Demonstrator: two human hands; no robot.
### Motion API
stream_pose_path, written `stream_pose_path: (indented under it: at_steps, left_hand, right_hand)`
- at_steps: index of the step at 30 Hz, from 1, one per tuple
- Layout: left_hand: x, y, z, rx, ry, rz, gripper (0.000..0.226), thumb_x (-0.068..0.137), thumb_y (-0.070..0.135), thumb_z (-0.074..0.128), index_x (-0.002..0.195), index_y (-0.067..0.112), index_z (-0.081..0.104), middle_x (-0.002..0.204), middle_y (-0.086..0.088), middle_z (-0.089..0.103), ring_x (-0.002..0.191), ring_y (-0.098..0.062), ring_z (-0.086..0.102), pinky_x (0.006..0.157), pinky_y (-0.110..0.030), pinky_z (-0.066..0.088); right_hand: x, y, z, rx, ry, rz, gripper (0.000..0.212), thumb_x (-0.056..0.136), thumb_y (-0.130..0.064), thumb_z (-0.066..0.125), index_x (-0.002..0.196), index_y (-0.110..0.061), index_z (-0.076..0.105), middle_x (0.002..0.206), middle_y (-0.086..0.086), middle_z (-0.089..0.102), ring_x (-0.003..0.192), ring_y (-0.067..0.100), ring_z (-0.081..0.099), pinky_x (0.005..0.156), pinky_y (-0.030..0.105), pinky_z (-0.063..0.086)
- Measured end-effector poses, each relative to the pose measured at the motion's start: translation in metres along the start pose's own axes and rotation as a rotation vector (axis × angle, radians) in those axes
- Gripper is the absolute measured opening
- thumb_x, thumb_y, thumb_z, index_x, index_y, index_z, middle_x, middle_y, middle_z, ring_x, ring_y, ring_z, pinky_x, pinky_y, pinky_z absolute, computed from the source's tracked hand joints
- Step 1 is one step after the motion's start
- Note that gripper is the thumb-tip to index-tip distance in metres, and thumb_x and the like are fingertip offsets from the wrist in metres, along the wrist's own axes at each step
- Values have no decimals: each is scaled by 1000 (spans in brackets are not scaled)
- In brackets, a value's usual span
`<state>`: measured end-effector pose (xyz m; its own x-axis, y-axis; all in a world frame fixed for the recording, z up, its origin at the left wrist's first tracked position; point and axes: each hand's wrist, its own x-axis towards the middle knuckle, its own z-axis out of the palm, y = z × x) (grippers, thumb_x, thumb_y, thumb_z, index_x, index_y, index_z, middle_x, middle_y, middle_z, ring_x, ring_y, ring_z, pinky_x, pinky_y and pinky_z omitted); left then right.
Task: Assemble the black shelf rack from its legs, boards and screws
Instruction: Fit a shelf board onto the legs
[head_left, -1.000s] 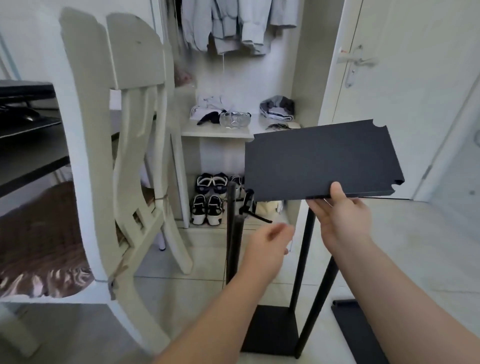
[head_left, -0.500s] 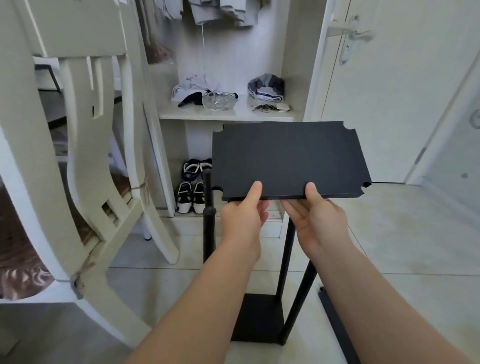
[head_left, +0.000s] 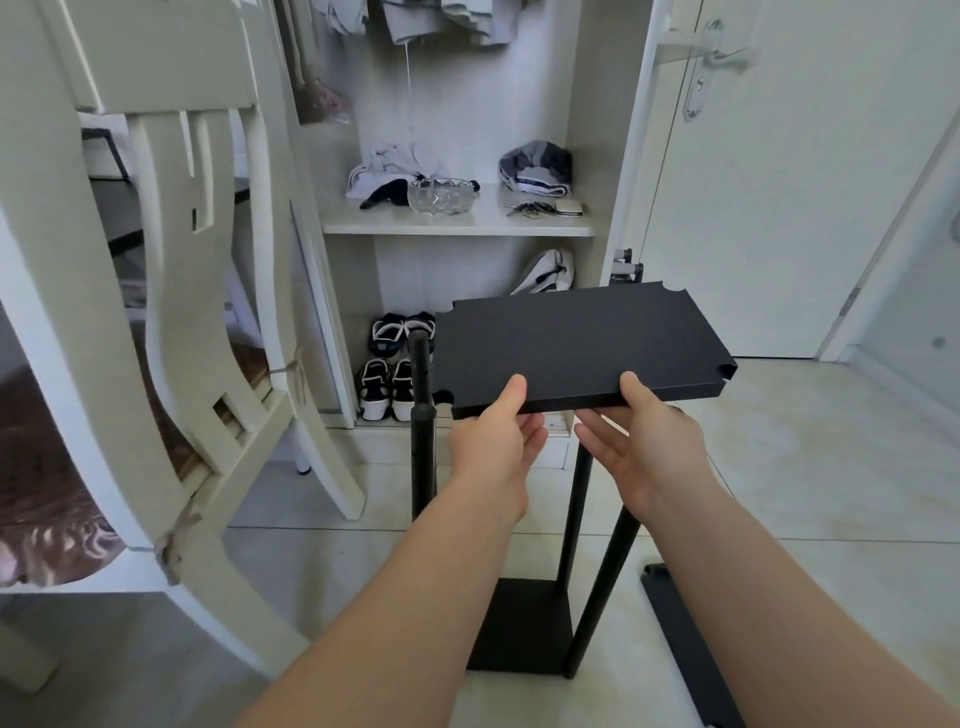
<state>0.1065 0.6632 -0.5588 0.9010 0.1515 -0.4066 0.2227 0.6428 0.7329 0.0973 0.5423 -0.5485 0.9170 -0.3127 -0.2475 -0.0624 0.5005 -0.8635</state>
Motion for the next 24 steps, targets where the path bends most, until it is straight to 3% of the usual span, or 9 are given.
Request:
stream_pose_path:
  at_steps: [5, 24]
  left_hand:
    - [1, 0, -4, -5, 9, -38, 34, 87, 26, 78, 112, 7, 65, 106, -14, 72, 86, -17, 72, 66, -25, 59]
    - [13, 4, -26, 3, 104, -28, 33, 87, 25, 78, 111, 7, 64, 103, -14, 72, 81, -18, 70, 64, -26, 60]
  right_hand:
    - [-1, 4, 2, -35, 36, -17, 18, 99, -25, 64, 102, -7, 62, 105, 18, 73, 79, 22, 77, 61, 29, 62]
    - [4, 27, 15, -61, 25, 83, 19, 100, -26, 65, 102, -8, 64, 97, 14, 75, 80, 20, 77, 60, 27, 60]
